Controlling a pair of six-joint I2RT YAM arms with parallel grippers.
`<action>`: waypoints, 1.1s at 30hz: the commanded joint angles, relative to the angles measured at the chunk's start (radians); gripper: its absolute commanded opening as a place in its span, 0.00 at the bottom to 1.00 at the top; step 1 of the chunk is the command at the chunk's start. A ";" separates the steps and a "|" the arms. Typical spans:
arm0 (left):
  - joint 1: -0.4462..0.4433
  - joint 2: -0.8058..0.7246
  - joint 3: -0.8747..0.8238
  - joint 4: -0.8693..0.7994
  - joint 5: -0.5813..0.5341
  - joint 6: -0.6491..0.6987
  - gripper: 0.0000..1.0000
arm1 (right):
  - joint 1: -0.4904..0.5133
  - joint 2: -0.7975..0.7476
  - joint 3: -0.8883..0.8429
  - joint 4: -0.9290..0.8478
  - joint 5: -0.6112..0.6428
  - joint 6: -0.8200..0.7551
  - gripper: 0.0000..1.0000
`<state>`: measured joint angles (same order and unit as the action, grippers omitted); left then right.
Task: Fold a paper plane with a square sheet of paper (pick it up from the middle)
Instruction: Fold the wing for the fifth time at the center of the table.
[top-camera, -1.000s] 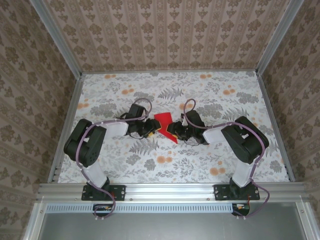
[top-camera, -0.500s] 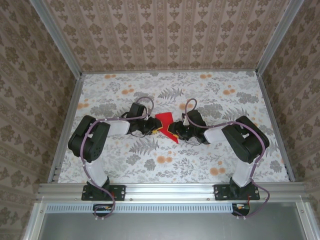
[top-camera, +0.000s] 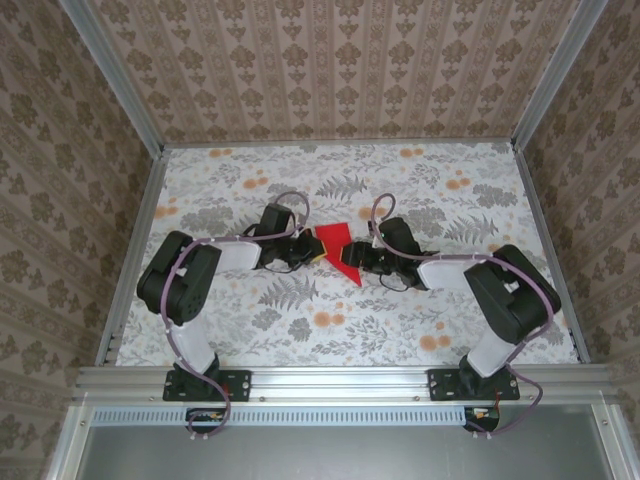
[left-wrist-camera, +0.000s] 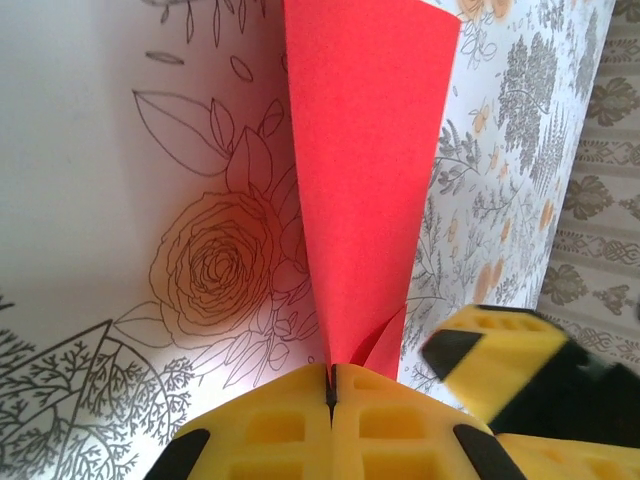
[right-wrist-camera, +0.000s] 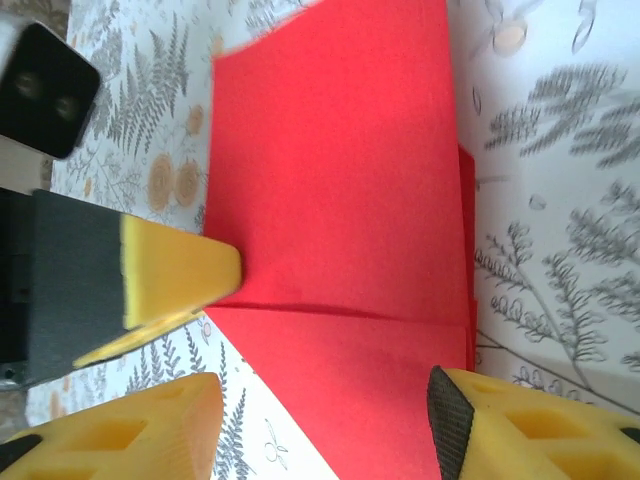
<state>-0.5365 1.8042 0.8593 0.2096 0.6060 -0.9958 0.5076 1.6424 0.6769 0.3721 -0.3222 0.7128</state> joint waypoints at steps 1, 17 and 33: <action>-0.014 -0.041 0.029 -0.054 -0.014 -0.029 0.01 | 0.044 -0.076 -0.040 -0.054 0.144 -0.220 0.58; -0.017 -0.063 0.059 -0.114 -0.032 -0.090 0.00 | 0.295 -0.013 -0.057 0.075 0.467 -0.780 0.53; -0.014 -0.068 0.067 -0.154 -0.027 -0.090 0.00 | 0.312 0.154 -0.056 0.339 0.630 -0.880 0.42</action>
<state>-0.5491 1.7714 0.8936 0.0891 0.5762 -1.0740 0.8162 1.7756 0.6197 0.6418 0.2817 -0.1276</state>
